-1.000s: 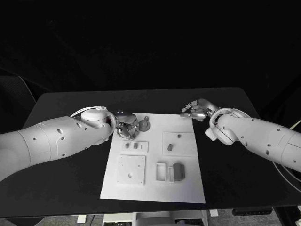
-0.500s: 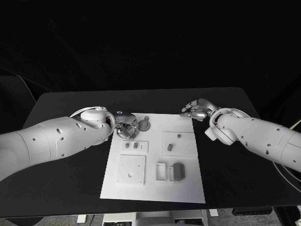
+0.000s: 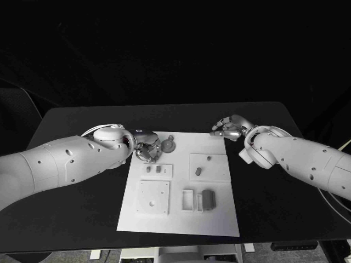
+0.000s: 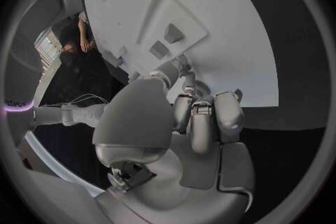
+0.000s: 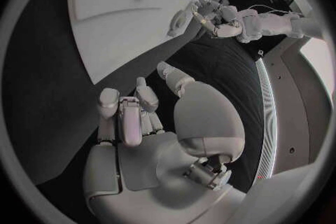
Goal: Assemble the parts on the task board
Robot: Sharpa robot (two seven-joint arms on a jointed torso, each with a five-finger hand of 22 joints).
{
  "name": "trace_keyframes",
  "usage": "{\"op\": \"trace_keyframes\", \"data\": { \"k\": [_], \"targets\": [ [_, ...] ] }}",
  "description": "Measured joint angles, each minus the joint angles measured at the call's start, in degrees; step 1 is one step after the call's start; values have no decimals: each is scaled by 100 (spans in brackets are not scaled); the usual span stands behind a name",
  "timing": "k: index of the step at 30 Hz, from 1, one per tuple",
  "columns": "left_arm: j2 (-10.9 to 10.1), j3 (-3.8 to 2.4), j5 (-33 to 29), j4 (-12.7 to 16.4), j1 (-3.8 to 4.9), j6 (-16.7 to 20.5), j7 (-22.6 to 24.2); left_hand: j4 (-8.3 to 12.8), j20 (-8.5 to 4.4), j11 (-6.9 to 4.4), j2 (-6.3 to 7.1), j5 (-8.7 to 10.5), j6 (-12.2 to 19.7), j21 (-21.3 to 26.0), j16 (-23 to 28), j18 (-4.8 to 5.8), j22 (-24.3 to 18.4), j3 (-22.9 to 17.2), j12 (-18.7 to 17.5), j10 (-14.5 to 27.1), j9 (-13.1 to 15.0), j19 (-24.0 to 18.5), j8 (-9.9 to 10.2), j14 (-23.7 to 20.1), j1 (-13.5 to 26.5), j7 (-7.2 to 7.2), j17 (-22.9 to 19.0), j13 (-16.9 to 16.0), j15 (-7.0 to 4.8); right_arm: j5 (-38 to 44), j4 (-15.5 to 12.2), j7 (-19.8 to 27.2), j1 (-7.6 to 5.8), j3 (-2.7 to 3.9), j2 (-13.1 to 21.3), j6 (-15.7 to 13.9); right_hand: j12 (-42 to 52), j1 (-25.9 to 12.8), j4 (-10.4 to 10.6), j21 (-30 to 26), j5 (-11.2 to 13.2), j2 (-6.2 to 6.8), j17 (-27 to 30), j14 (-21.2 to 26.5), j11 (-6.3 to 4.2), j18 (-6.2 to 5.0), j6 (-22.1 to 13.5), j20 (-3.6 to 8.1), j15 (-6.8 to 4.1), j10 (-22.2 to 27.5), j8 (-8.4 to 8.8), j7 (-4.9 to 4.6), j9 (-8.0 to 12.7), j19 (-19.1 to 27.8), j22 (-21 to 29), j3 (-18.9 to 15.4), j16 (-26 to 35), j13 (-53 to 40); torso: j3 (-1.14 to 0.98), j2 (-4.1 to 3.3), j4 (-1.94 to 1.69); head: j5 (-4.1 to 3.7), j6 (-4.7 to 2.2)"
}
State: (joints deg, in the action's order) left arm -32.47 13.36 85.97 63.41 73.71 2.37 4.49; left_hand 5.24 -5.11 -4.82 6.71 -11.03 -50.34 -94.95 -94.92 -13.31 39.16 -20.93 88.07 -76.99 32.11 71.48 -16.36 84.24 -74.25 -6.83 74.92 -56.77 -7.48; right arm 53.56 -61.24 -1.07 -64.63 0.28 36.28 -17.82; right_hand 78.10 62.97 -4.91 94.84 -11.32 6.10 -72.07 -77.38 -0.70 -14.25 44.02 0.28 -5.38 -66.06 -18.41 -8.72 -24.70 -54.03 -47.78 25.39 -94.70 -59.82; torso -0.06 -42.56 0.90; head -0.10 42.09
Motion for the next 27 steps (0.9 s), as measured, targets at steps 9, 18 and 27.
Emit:
{"op": "trace_keyframes", "data": {
  "k": [9, 18, 27],
  "targets": [
    [-59, -2, -54, 27, 0, 43, 15, 15, 0, 21, 0, 0, 139, 0, 0, -1, 7, -15, 0, -20, -37, 0, 0, 0, 0, 34, -1, 1, 0, 0, 0, -1, 0, 0, 2, 0, 0, 0, 0, 0, 0, 0, 6, 2, 0, 0, 7, 0, -2, 0, 0, 7, 0, 0, 0, 0, 0, 0, -4, -1, 1, 4, -6],
    [-186, -7, -168, 49, -1, 57, 28, 39, 1, 21, 71, 0, 256, 0, 0, -4, 18, 9, -21, -19, -69, -1, 0, 0, 10, 70, -1, 1, 0, 0, 11, -1, 0, 0, 10, -1, 0, -2, 0, 0, 0, 2, 6, 12, 0, 0, 8, 0, -11, 0, 0, 8, 0, 0, 0, 0, 0, 0, -4, -1, 3, 5, -21],
    [-320, -25, -218, 51, 0, 85, 28, 39, 1, 21, 69, 0, 272, 0, 0, -6, 17, 9, -21, -19, -69, -1, 0, 0, 8, 55, -1, 1, 0, 0, 22, 0, 1, 0, 20, -2, 0, -22, 0, 0, 0, 23, 5, 12, 0, 0, 9, 0, -11, 0, 0, 9, 0, 0, 0, 0, 0, -1, 0, 0, 0, 2, -32]
  ]
}}
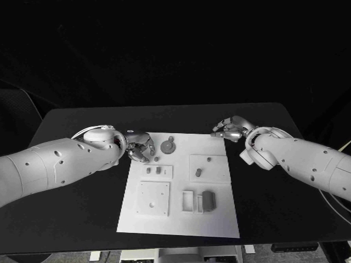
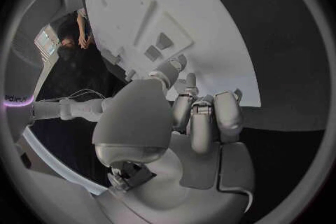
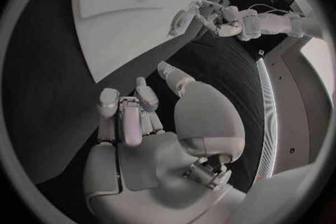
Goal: Assemble the parts on the task board
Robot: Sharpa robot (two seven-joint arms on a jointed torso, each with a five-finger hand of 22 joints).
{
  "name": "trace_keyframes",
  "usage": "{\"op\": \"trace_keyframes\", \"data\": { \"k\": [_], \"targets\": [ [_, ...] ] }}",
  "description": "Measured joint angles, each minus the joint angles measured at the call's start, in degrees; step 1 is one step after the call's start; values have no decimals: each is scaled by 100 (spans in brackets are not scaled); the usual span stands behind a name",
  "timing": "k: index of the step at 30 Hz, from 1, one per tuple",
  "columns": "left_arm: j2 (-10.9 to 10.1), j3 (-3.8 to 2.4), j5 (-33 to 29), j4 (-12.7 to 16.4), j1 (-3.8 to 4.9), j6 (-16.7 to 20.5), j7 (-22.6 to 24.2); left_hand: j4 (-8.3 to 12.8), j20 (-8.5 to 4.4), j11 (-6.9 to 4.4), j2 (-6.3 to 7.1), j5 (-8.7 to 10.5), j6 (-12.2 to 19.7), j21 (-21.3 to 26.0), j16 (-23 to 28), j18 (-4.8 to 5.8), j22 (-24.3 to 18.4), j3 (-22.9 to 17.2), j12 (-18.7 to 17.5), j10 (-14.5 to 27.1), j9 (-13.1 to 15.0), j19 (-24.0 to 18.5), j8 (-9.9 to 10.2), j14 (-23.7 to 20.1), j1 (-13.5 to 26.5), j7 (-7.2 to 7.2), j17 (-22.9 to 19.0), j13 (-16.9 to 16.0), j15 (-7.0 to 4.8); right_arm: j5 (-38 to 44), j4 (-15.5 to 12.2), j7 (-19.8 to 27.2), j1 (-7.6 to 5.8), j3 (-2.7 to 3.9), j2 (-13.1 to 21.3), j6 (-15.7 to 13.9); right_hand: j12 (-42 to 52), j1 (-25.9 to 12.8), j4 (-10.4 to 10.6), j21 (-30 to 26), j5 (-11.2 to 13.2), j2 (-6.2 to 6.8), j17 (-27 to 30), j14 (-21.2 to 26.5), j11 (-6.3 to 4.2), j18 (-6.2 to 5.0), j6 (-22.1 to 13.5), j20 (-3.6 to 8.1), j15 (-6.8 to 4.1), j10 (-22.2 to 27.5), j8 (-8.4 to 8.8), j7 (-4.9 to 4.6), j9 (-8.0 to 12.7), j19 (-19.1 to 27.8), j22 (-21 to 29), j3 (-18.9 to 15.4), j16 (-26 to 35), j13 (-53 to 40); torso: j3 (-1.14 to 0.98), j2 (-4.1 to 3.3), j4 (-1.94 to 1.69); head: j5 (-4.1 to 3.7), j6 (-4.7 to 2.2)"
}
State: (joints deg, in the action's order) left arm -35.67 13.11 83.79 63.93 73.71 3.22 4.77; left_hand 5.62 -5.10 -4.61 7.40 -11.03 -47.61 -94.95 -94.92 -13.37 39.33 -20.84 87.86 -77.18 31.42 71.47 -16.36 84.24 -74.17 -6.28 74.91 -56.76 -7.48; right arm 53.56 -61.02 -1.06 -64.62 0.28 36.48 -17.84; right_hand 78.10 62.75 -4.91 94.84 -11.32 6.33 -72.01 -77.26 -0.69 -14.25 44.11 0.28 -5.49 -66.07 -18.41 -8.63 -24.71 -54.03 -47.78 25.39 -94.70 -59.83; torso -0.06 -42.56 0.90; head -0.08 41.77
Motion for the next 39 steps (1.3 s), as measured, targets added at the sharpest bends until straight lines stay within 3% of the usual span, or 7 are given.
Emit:
{"op": "trace_keyframes", "data": {
  "k": [6, 14, 19, 24, 26, 28, 39],
  "targets": [
    [-127, -34, -297, -158, 3, 197, 0, 22, 9, 20, 0, 0, -143, 0, 22, 0, 3, -95, -116, 64, 17, -36, -140, 0, 0, -14, 0, 33, 0, -48, 64, 43, 0, 0, 33, 17, 0, 0, -1, 0, 0, 0, 17, 19, 0, 1, 1, 0, 20, 0, 0, 0, 0, 0, 0, 1, 0, 0, 3, 1, -2, -4, -22],
    [-266, -238, -1923, -361, 17, 706, 60, -21, 169, 266, -43, 0, -485, 103, 1940, 12, -464, -519, -1327, 822, 48, -896, -323, -725, 215, 47, -803, 727, 128, -151, 66, 176, -1, 0, 139, 115, 0, 0, -16, 0, 0, 0, 38, 41, 0, 0, 1, 12, -2, 0, 0, 1, 0, -12, 6, 16, 0, 6, 3, 7, -6, -60, -76],
    [-420, -315, -3080, -288, 22, 898, 171, 4, 374, 364, -20, 22, -460, 1203, 3732, 148, -1226, -613, -3106, 909, 78, -1573, -378, -1127, 583, 22, -1689, 1877, 459, -140, -53, 315, -1, -3, 285, 187, 19, 8, -65, 0, 0, -8, 38, 41, -2, 0, 9, 12, -2, 2, -33, 9, 0, -12, 6, 65, 0, 5, 3, 5, -6, -107, -130],
    [-558, -315, -3871, -37, 17, 976, 315, 78, 633, 545, 30, 22, -377, 2291, 5516, 491, -1931, -310, -5025, 1015, 118, -2280, -378, -1511, 921, -79, -2432, 3102, 958, 1, -316, 472, 7, -9, 445, 189, 22, 31, -97, 0, 0, -31, 38, 41, -17, 0, 9, 12, -2, 17, -41, 9, -5, -12, 6, 97, 0, 11, 0, 1, -5, -124, -187],
    [-607, -315, -4164, 99, 16, 1002, 389, 86, 683, 1051, 44, 22, -427, 2535, 5892, 538, -2043, -209, -5368, 1568, 118, -2493, -379, -1647, 934, -174, -2576, 3317, 1094, 102, -454, 540, 40, -9, 535, 174, 22, 56, -105, 0, 0, -51, 49, 41, -17, 0, 9, 12, -2, 17, -67, 9, -13, -12, 6, 105, 0, 11, -2, 1, -2, -131, -210],
    [-662, -314, -4387, 215, 16, 1024, 454, 88, 758, 1200, 44, 22, -315, 2806, 6292, 592, -2125, -116, -5667, 1720, 113, -2755, -379, -1861, 934, -154, -2725, 3496, 1219, 212, -585, 599, 86, -13, 617, 153, 22, 94, -127, 0, 0, -14, 58, 60, -17, 0, 39, 12, 17, 17, -72, 38, -21, -12, 6, 128, 0, 11, -4, 1, 1, -137, -226],
    [-873, -311, -5059, 694, -19, 1109, 798, 93, 898, 1228, 36, 22, -170, 3445, 7473, 804, -2170, 49, -6436, 2047, 104, -3443, -339, -2675, 880, -138, -3175, 3849, 1508, 1232, -1200, 848, 297, -89, 911, -15, 44, 252, -214, 0, 0, 40, 133, 112, -17, -1, 112, 12, 5, 16, -119, 70, -46, -11, 6, 151, 0, 18, -3, 2, 8, -158, -258]
  ]
}}
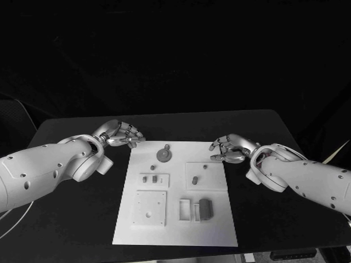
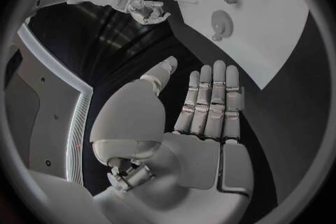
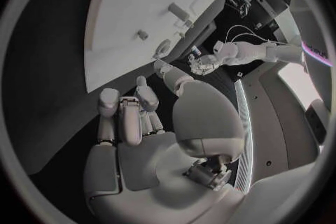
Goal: Assemble the parts on the task board
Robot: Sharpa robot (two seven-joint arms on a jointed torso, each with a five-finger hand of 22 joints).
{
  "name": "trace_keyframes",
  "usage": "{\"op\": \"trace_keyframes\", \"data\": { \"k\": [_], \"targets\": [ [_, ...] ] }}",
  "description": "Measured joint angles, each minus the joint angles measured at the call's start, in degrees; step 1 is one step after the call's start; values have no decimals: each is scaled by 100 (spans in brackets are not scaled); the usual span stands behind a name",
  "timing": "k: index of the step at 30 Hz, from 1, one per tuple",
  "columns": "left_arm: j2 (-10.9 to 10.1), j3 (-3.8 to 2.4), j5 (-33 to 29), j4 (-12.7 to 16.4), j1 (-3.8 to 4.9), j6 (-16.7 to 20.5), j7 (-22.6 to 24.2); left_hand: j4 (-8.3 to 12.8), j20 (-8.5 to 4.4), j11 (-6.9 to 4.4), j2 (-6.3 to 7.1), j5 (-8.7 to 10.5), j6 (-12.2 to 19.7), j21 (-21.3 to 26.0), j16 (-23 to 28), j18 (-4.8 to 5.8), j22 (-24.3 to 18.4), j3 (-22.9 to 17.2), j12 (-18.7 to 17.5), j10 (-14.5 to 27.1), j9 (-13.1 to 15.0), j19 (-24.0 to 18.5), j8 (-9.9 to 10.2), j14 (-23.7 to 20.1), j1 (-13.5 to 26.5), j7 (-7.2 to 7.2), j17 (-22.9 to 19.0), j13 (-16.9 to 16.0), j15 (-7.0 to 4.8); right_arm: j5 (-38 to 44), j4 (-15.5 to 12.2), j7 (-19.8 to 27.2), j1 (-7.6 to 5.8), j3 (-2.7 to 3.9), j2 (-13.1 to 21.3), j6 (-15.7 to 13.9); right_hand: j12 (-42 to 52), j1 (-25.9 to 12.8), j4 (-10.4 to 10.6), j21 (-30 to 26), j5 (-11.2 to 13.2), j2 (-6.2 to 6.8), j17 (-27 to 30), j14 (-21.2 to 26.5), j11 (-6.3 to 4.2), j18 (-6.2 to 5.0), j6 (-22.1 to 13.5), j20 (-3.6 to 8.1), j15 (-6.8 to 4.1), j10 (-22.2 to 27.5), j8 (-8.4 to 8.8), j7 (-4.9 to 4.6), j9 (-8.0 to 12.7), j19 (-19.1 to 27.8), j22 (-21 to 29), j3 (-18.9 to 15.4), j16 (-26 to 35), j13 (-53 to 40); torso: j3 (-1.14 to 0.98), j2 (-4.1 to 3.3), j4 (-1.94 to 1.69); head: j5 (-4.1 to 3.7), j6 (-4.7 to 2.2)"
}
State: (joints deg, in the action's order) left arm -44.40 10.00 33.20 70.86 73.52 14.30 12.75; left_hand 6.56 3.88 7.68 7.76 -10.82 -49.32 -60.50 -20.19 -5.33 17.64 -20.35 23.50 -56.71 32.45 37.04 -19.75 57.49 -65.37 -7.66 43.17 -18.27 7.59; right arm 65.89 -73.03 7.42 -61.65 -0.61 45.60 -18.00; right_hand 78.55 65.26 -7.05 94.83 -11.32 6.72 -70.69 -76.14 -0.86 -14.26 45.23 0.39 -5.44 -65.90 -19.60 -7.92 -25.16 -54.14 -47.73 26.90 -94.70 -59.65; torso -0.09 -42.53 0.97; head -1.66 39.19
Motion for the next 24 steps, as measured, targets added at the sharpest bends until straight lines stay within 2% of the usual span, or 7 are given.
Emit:
{"op": "trace_keyframes", "data": {
  "k": [14, 24],
  "targets": [
    [1, 2, -142, 83, -36, 23, 164, 0, 0, 20, 0, 0, 0, 0, 1, 7, 9, 0, -22, 20, 0, 0, 0, -1, 0, 0, -8, 4, 1, 897, 19, -14, 325, -37, -154, -169, 0, 74, -31, 0, 0, 74, 33, 20, 2, 0, 17, -1, -20, -2, -17, -15, -3, 1, 0, -32, 0, 6, 7, -2, -9, -14, 12],
    [-3, 1, -180, 82, -38, 41, 191, 0, 1, 20, 0, 0, 0, 0, 0, 13, 15, 0, -22, 20, 1, 1, 0, -1, 0, 0, -13, 4, 1, 1085, 84, -54, 380, -34, -234, -236, 0, 74, -31, 0, 0, 74, 33, 21, 3, -1, 17, -1, -21, -3, -17, -15, -2, 1, -1, -32, 0, 5, 7, -5, -10, 1, 23]
  ]
}}
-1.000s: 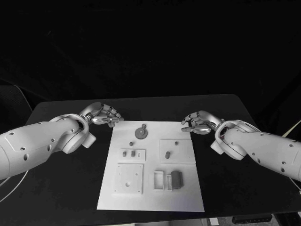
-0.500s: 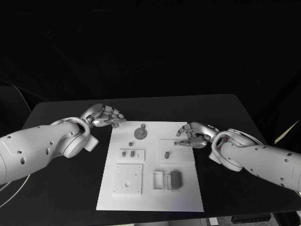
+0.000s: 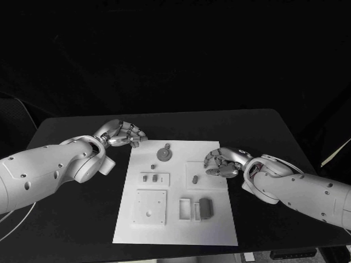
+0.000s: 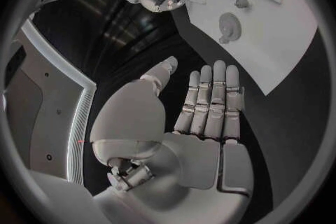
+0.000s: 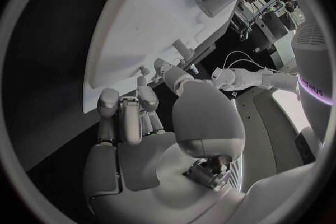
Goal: Assemble the parts on the task board
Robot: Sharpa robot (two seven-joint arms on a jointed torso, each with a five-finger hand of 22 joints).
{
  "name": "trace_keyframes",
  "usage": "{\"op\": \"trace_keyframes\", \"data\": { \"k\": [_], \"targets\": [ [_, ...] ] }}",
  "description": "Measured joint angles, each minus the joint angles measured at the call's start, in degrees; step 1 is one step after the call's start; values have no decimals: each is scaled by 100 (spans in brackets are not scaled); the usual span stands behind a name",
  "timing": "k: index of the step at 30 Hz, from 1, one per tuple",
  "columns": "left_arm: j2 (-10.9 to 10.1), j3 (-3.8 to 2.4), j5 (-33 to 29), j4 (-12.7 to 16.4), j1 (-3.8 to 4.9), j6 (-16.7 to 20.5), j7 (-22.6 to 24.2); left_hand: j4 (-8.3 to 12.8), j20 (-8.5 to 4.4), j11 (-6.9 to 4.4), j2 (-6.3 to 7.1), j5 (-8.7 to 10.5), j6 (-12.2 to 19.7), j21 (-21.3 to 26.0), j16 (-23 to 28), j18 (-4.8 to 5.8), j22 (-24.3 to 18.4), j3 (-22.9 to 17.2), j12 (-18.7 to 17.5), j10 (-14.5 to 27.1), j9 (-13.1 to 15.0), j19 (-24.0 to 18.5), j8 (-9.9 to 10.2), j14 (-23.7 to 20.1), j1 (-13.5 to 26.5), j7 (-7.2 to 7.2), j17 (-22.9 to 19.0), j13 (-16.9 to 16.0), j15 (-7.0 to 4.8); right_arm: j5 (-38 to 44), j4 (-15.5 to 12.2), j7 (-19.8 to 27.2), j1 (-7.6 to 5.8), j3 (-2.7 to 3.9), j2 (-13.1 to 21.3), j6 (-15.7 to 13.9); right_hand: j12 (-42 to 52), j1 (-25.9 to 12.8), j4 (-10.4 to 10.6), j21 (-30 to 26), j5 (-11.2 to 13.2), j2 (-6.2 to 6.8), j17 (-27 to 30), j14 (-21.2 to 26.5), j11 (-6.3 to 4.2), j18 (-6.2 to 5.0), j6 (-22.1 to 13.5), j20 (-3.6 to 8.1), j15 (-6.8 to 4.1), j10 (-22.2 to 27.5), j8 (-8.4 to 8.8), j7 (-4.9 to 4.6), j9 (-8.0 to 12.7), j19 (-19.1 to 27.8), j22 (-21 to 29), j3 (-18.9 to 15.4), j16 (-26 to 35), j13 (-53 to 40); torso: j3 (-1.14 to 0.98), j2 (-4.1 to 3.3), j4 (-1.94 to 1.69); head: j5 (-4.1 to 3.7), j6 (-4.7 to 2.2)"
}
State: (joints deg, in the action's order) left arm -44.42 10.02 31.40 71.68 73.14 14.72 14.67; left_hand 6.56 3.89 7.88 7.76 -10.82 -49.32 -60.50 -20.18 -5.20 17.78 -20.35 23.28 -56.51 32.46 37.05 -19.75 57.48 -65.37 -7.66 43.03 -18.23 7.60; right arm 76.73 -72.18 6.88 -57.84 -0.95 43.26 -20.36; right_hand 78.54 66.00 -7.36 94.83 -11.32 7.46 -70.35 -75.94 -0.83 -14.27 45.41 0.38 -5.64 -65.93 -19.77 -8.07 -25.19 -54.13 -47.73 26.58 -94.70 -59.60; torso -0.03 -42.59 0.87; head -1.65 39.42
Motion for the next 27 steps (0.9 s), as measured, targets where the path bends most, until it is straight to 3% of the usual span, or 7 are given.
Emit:
{"op": "trace_keyframes", "data": {
  "k": [20, 27],
  "targets": [
    [-1, 0, -62, 7, -2, 5, 5, 0, 0, 0, -22, 0, 0, 0, 22, 32, 8, 0, 0, 0, 0, 0, 0, 2, -22, 0, -5, -1, -2, 80, 206, -33, 50, 4, -157, -154, 0, 23, 0, 0, 0, -23, 7, -2, -20, -3, 33, 12, 2, -23, 0, 5, -7, -12, 0, 0, 0, 6, 1, -2, -2, 22, 2],
    [-1, 0, -79, 9, -2, 5, 5, 0, 0, 0, -23, 0, 0, 0, 22, 33, 7, 0, 0, 0, 1, 0, 0, 3, -22, 0, -5, -1, -2, 80, 219, -44, 52, 3, -177, -180, 25, 122, 8, 0, 0, -122, 7, -3, -51, -5, 156, 20, 3, -54, -99, 105, -50, -21, 0, 41, 0, 26, 1, -2, 0, 27, 11]
  ]
}}
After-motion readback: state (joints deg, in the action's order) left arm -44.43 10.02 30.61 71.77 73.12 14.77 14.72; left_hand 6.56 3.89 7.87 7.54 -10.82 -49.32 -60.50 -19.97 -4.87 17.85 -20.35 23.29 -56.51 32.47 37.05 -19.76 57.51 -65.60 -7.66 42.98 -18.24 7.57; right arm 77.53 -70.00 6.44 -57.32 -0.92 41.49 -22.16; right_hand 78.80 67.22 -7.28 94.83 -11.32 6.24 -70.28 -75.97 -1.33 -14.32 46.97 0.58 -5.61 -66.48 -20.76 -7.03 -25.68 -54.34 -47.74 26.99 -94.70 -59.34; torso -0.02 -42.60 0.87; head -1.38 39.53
